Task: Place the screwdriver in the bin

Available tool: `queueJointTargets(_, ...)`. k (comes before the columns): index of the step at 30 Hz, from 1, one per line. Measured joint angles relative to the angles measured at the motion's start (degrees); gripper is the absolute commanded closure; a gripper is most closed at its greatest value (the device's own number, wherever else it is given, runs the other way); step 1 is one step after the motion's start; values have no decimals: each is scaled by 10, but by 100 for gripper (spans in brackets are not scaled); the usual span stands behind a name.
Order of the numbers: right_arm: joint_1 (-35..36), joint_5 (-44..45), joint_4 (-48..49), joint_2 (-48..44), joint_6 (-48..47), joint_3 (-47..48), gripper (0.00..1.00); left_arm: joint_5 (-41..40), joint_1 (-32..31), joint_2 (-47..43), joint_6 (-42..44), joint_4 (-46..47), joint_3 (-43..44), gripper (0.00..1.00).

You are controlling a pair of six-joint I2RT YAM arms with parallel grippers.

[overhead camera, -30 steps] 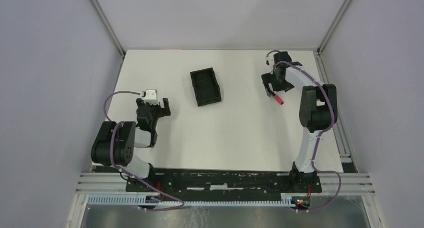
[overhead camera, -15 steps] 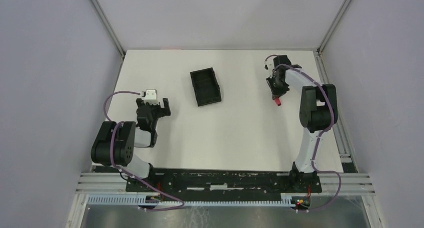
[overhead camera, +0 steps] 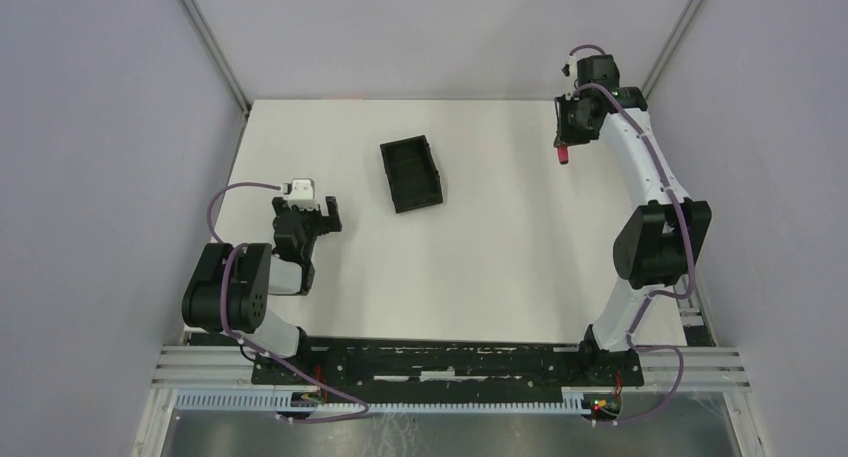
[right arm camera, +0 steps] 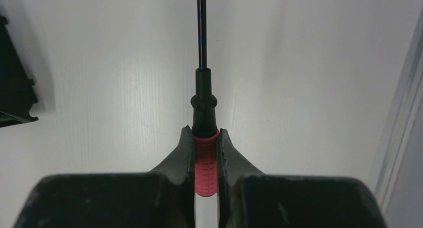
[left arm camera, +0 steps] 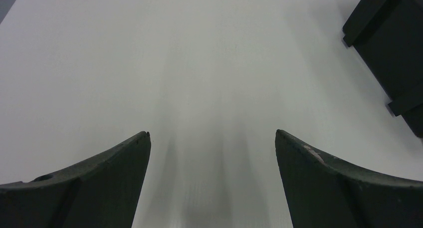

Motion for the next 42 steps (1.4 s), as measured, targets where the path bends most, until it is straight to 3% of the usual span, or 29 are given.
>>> queueJointTargets(5,60,-6,43,2,43,-26,100,0,0,0,0,0,0,0)
queueJointTargets(13,328,9,224,49,-9,-23,100,0,0,0,0,0,0,0)
queueJointTargets(20,360,42,288,160,-61,17,100,0,0,0,0,0,0,0)
queueJointTargets(28,363,65,291,221,-90,22,100,0,0,0,0,0,0,0)
queueJointTargets(30,366,65,291,224,-96,22,94,0,0,0,0,0,0,0)
queueJointTargets(37,379,69,292,225,-93,22,49,0,0,0,0,0,0,0)
queueJointTargets(42,385,79,296,223,-82,22,42,0,0,0,0,0,0,0)
